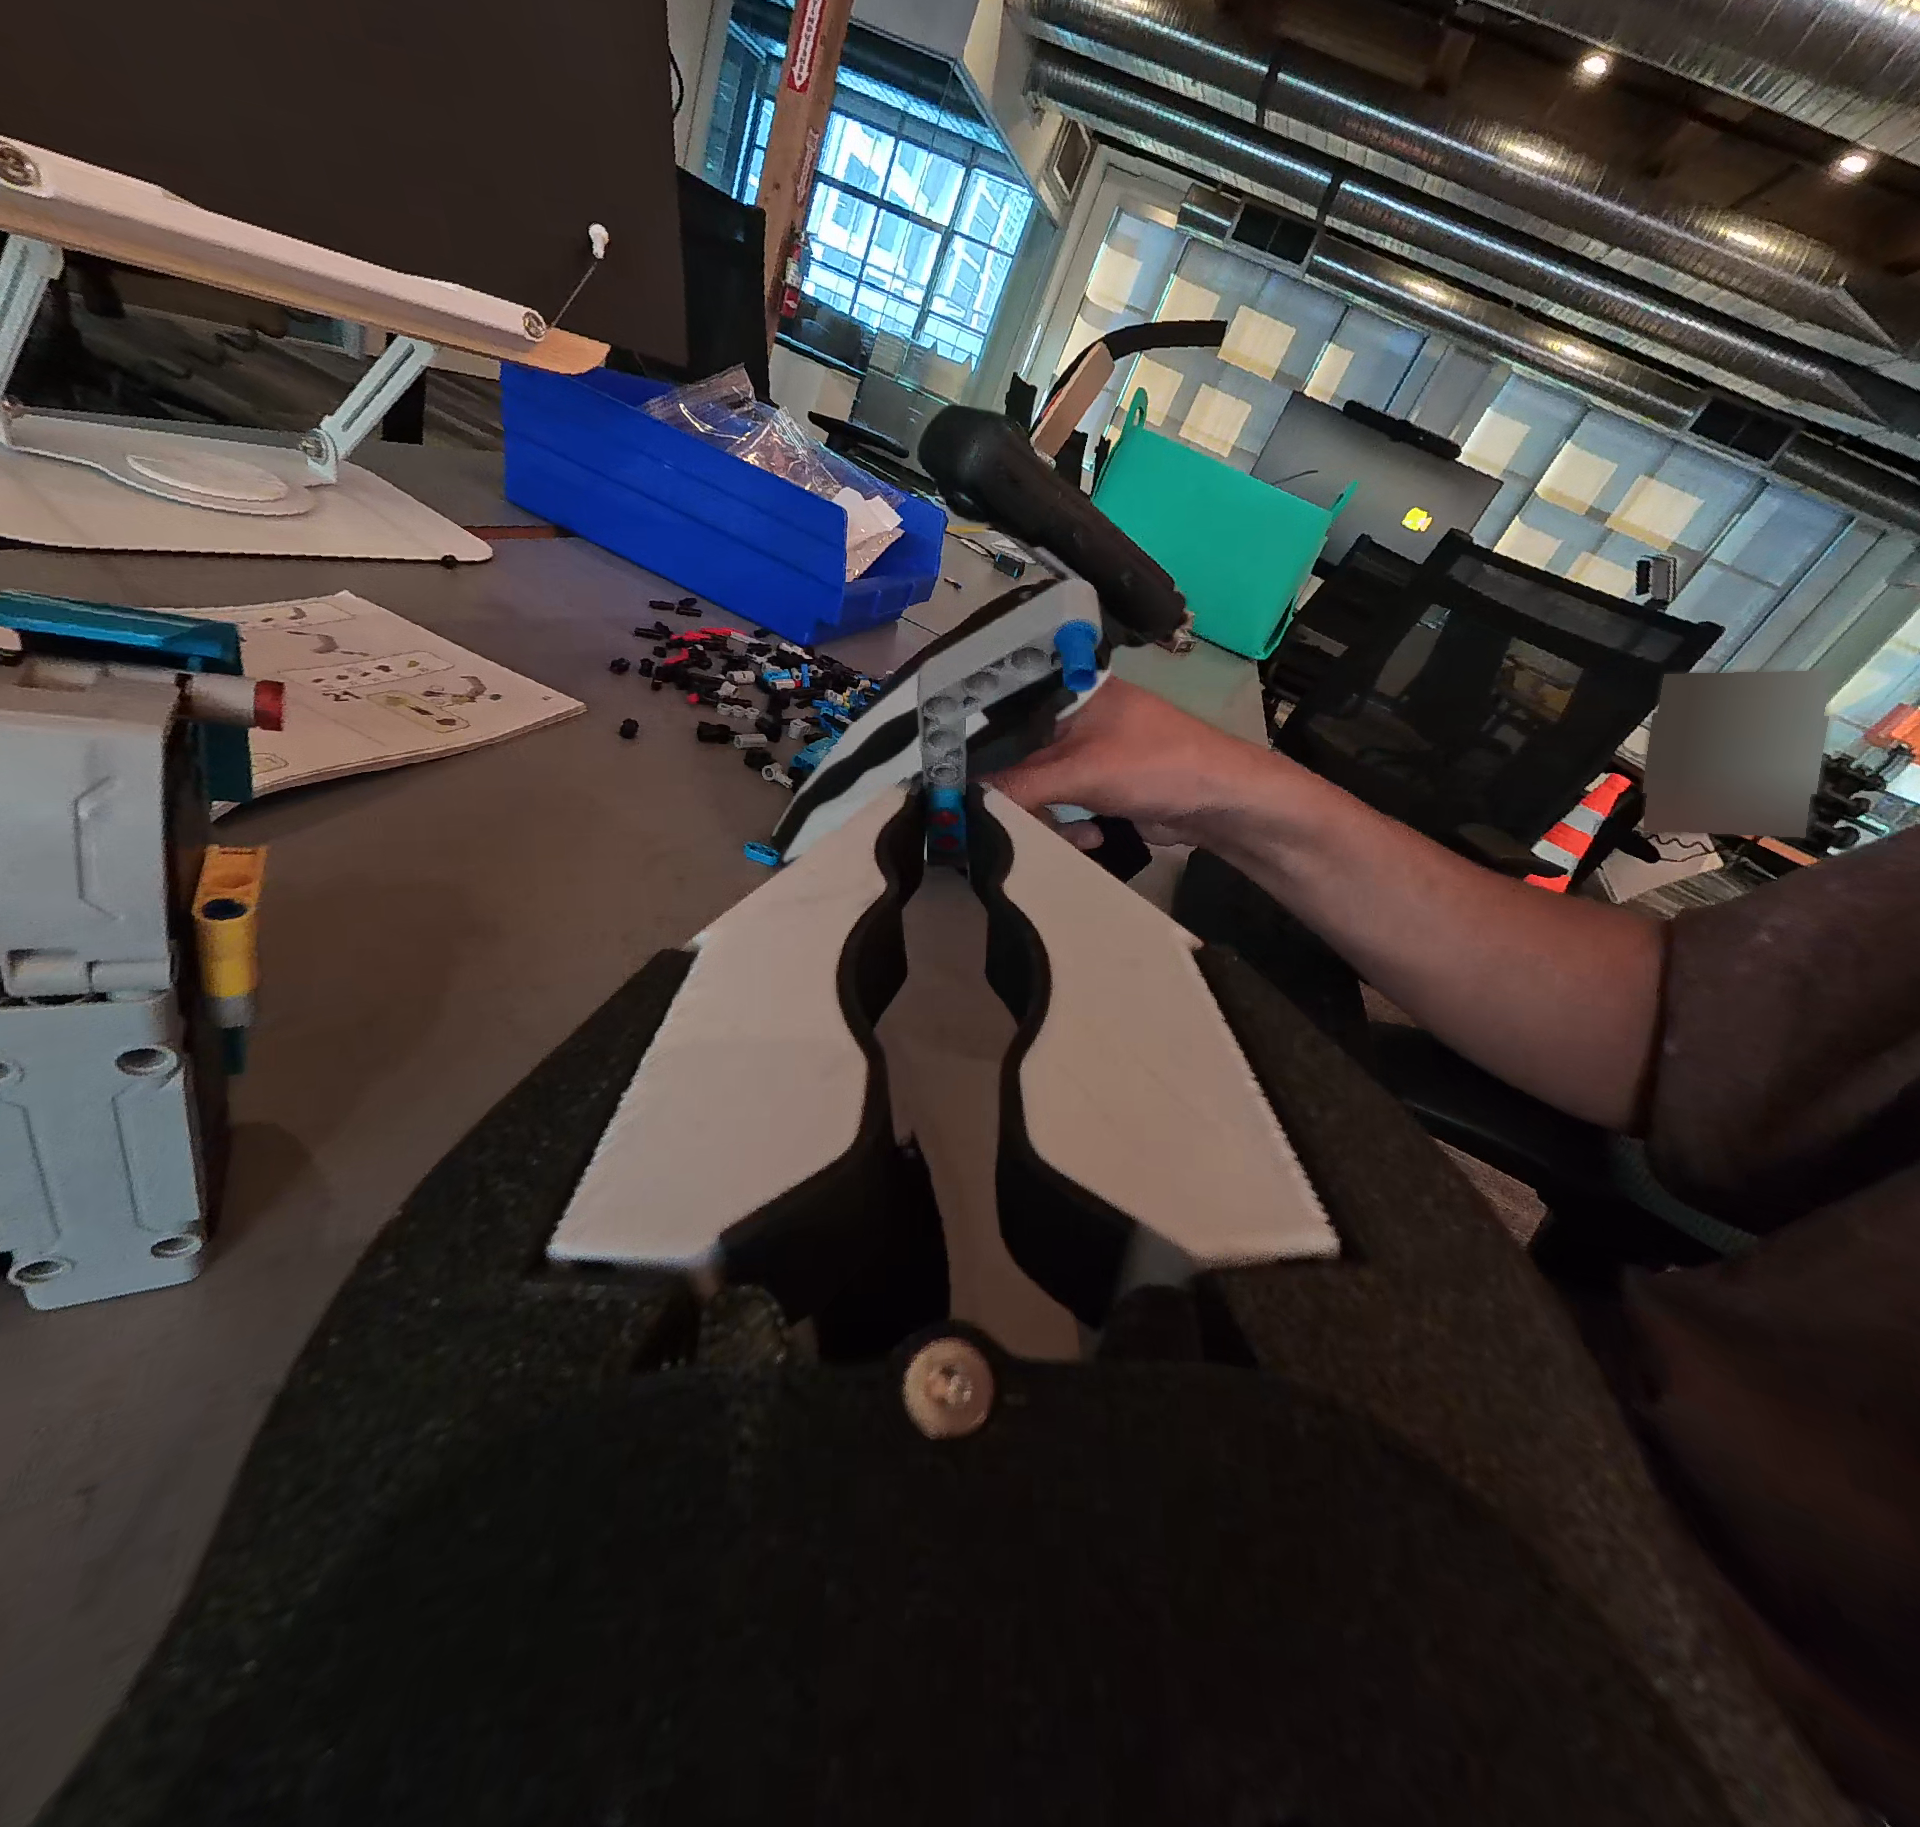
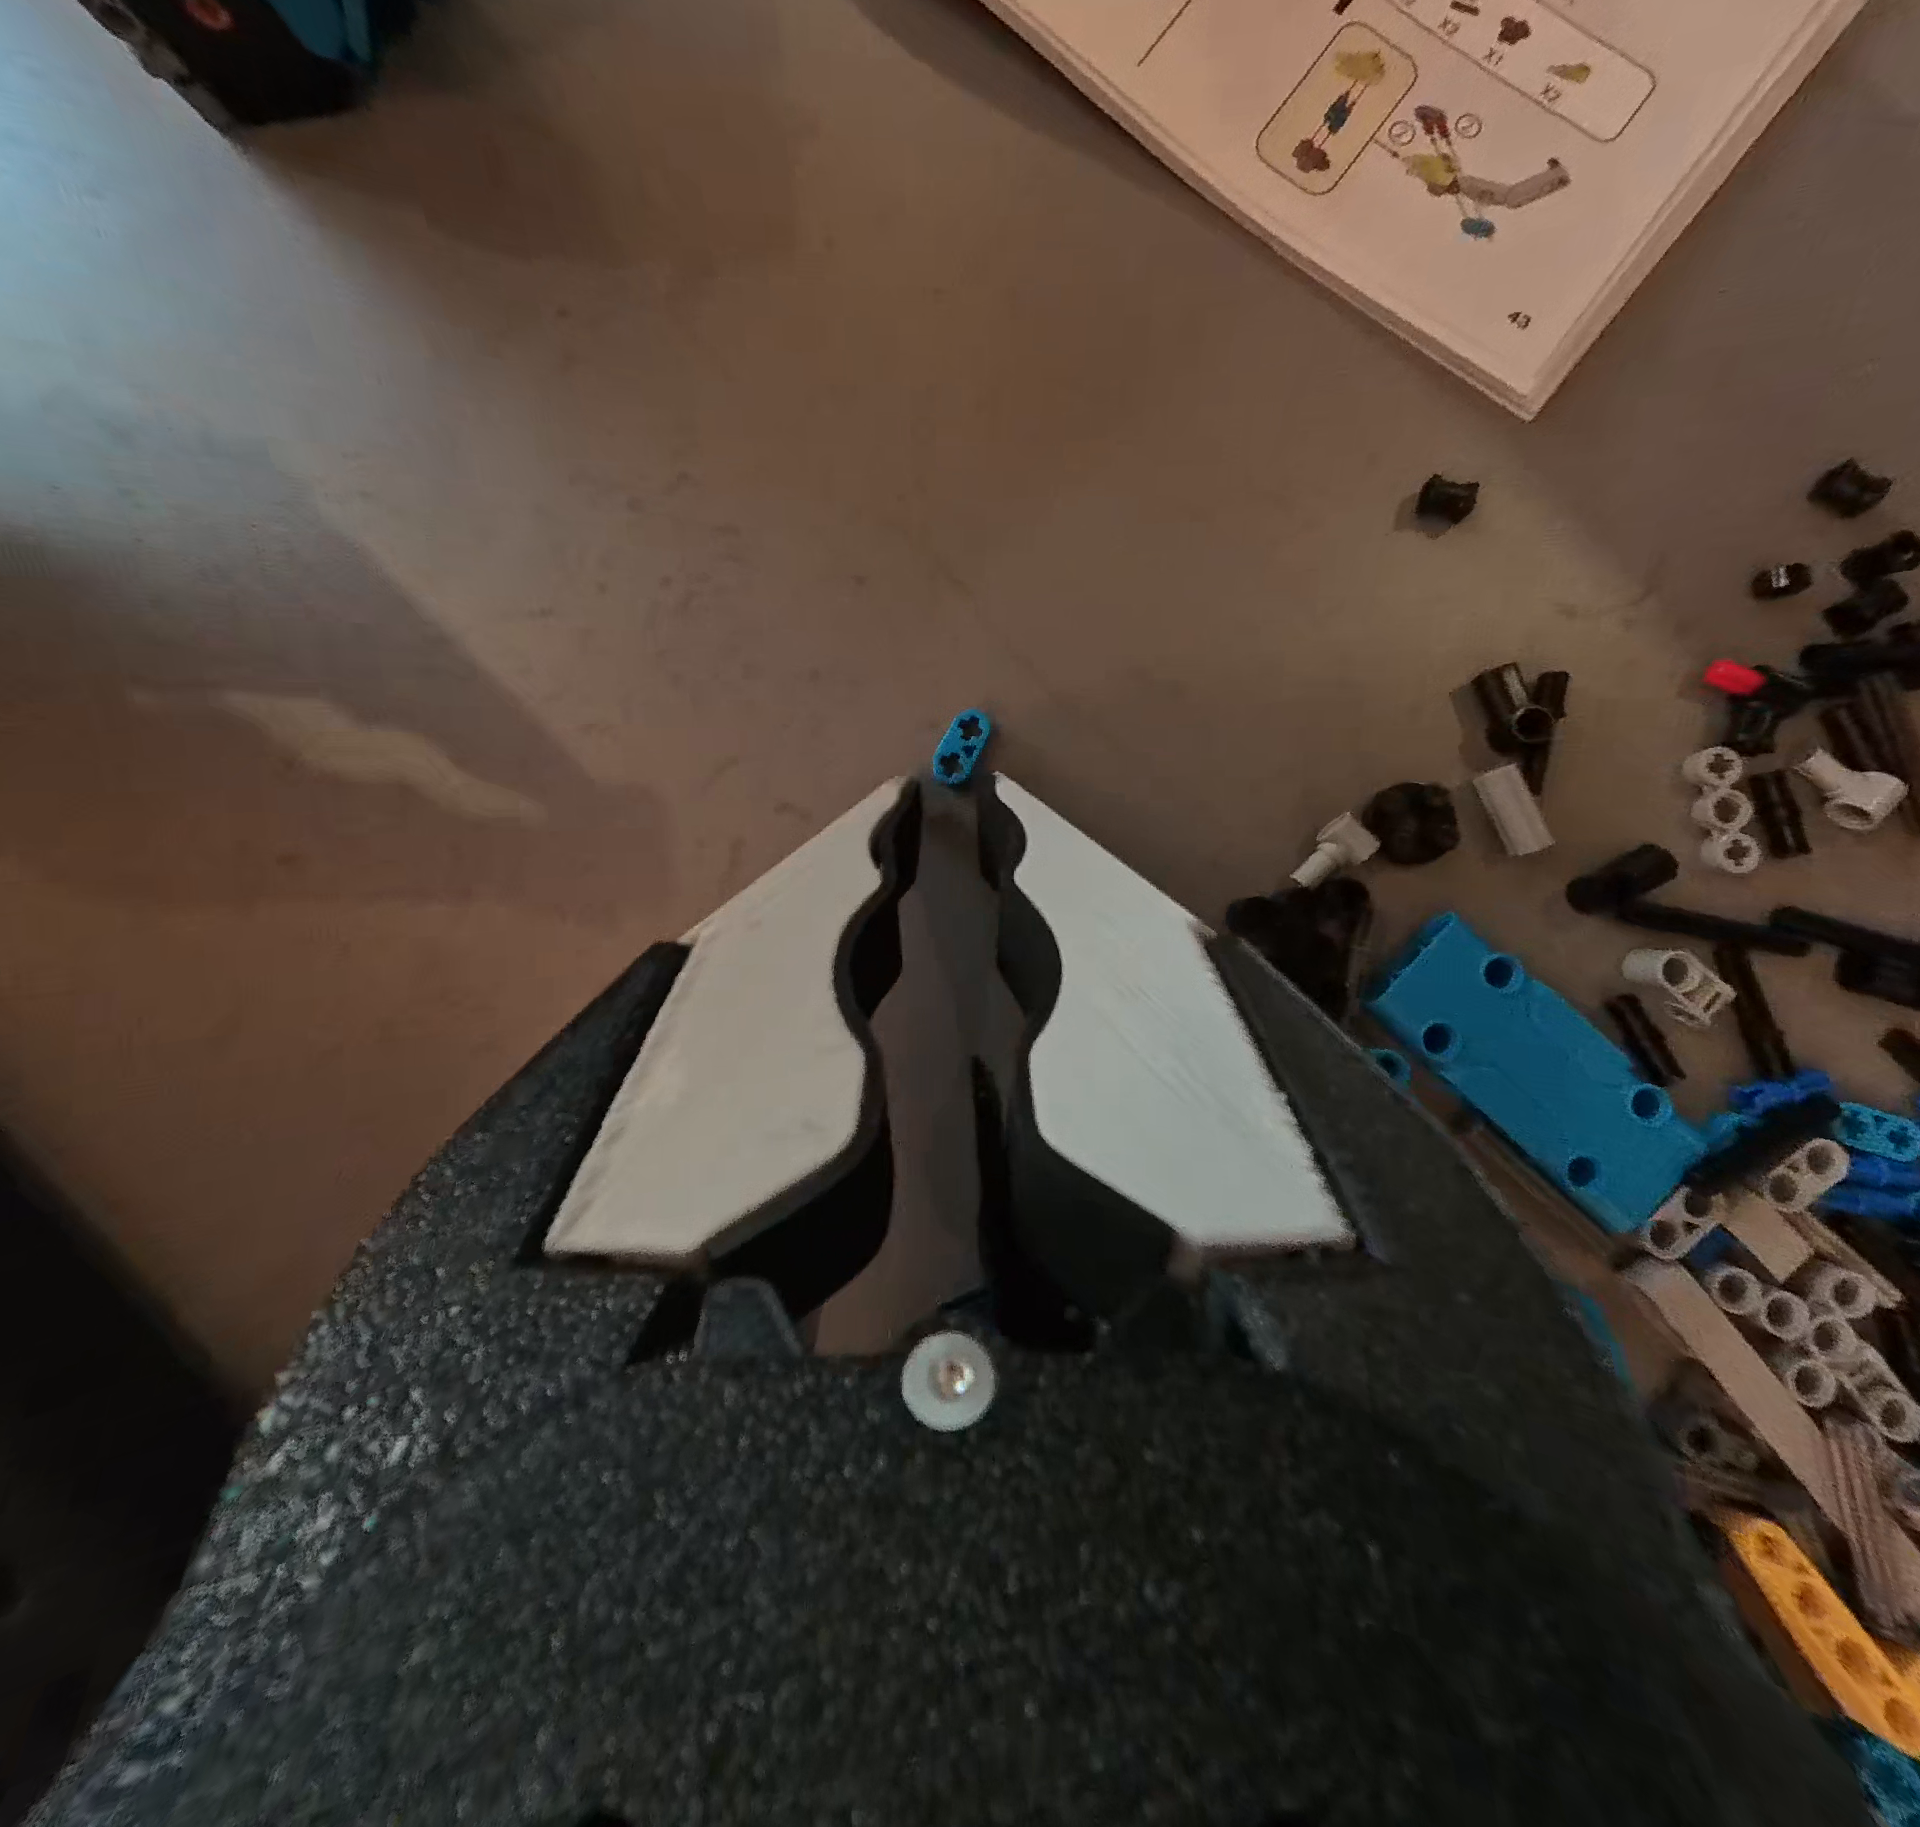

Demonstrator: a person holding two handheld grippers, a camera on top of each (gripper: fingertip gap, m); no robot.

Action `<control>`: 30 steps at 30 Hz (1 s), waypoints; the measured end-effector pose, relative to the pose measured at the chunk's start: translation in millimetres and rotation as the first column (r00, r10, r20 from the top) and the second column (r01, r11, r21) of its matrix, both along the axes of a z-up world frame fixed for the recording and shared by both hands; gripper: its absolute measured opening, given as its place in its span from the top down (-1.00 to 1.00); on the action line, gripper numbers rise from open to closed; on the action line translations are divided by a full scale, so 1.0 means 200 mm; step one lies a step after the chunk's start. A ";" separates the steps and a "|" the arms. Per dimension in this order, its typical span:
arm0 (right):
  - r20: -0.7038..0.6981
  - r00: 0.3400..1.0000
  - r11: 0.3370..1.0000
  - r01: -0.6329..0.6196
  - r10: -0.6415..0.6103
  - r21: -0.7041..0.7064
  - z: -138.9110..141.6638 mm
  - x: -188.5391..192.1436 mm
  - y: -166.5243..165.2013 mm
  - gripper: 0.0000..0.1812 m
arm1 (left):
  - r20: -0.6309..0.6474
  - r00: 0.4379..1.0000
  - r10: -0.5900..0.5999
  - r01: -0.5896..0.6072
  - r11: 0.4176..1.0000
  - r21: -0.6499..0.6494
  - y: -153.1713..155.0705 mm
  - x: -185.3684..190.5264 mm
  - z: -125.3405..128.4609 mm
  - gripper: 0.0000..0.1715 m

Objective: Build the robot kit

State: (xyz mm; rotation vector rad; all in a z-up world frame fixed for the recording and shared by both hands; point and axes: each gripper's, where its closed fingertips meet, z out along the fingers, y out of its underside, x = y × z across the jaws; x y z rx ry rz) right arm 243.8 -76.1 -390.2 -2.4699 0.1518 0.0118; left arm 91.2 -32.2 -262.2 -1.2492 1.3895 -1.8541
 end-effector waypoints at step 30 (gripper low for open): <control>-0.315 0.693 0.688 -0.356 0.648 0.632 0.60 -0.79 0.13 0.93 | -0.038 0.969 -0.243 0.236 0.963 -0.130 -0.11 -0.04 -0.02 0.93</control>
